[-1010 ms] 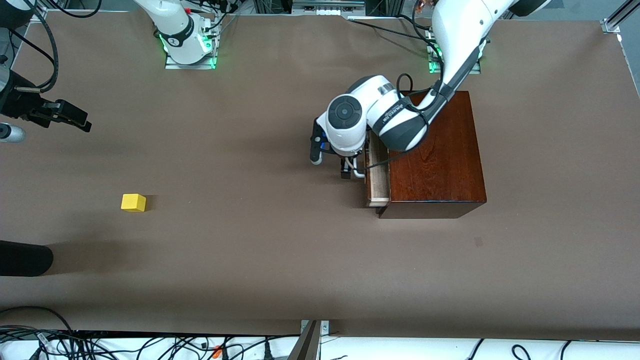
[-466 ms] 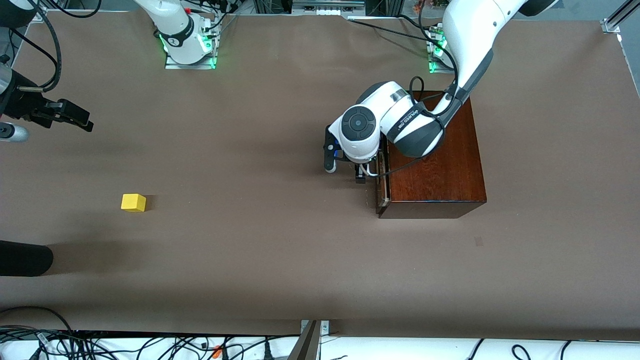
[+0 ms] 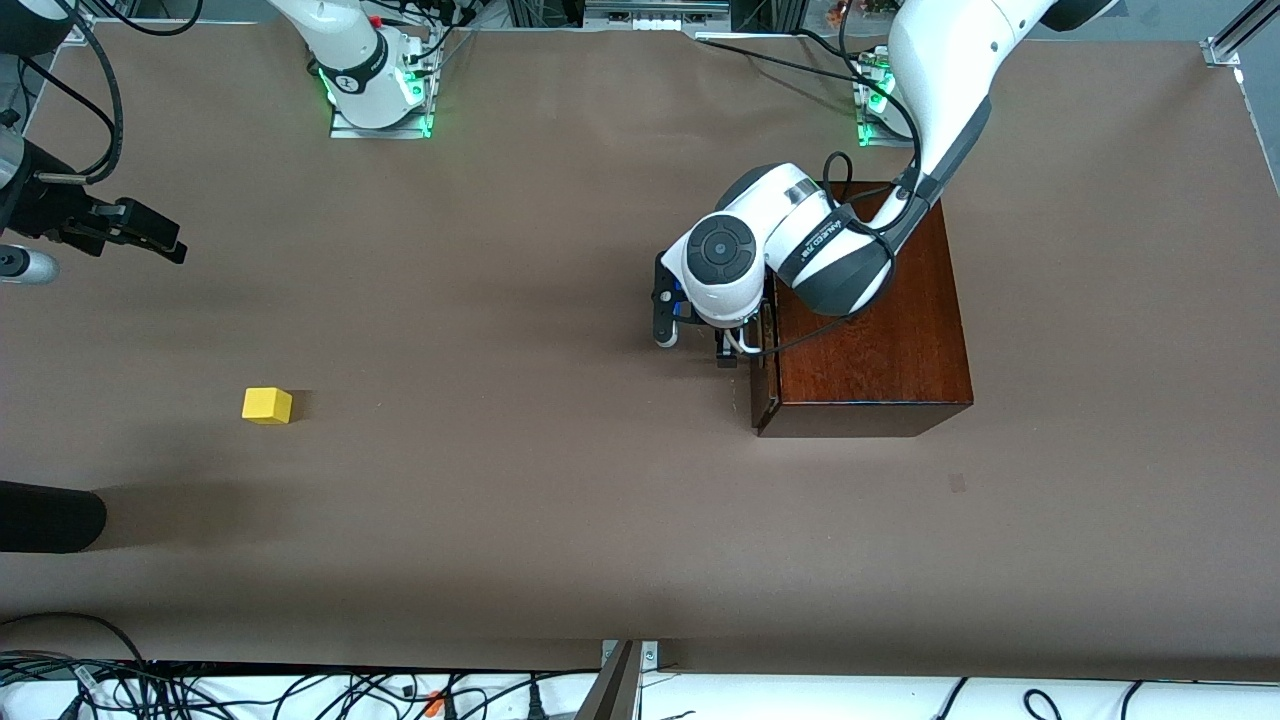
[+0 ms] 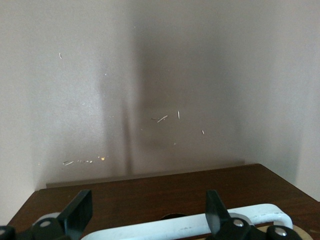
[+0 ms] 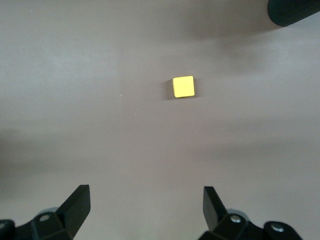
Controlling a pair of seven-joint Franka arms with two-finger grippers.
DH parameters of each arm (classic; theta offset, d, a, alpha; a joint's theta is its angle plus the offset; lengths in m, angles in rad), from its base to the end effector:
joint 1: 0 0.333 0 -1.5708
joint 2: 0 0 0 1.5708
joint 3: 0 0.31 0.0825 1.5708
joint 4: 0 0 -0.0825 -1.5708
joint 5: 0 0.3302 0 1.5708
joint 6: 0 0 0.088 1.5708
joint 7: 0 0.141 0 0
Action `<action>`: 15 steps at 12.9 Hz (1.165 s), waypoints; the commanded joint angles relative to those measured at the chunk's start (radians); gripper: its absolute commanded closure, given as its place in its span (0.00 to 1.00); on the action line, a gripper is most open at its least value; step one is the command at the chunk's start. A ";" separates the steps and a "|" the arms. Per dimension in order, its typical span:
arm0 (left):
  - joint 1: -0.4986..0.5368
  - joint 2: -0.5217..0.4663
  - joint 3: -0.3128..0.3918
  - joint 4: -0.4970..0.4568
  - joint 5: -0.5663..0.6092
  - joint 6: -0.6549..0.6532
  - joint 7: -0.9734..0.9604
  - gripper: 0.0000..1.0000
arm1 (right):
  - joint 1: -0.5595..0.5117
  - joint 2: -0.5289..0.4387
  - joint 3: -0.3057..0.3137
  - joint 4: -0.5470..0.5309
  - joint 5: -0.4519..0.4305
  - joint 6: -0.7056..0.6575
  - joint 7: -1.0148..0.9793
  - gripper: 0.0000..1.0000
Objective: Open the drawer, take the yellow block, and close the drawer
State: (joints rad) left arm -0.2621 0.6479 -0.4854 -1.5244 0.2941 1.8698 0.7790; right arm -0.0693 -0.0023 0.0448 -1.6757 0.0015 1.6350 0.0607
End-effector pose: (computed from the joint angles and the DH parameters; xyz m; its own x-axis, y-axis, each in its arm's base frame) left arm 0.5009 -0.3658 0.2833 -0.0342 -0.9905 -0.1335 -0.9843 0.0102 0.1760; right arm 0.5011 -0.0121 0.5472 0.9956 -0.0852 -0.0384 -0.0852 -0.9964 0.0009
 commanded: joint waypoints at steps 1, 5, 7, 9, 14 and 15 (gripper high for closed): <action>0.001 -0.027 0.004 -0.002 0.049 -0.034 0.002 0.00 | -0.024 -0.007 0.020 0.011 -0.002 -0.006 -0.003 0.00; 0.003 -0.028 -0.002 0.019 0.031 -0.034 -0.010 0.00 | -0.024 0.005 0.018 0.014 -0.001 -0.008 -0.002 0.00; 0.001 -0.048 -0.015 0.065 -0.022 -0.044 -0.067 0.00 | -0.024 0.007 0.018 0.014 0.002 -0.001 -0.007 0.00; 0.007 -0.100 -0.010 0.067 -0.140 -0.047 -0.194 0.00 | -0.023 0.010 0.020 0.016 0.000 0.000 -0.004 0.00; 0.162 -0.287 -0.013 0.072 -0.177 -0.268 -0.524 0.00 | -0.023 0.010 0.018 0.025 -0.001 0.002 -0.010 0.00; 0.206 -0.318 -0.013 0.076 -0.177 -0.302 -0.533 0.00 | -0.023 0.011 0.018 0.024 -0.001 0.002 -0.010 0.00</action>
State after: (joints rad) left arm -0.1346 0.4048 -0.4909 -1.4332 0.1432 1.6267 0.2855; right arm -0.0745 0.0043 0.0471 -1.6695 0.0016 1.6404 0.0608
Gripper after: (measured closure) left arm 0.000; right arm 0.000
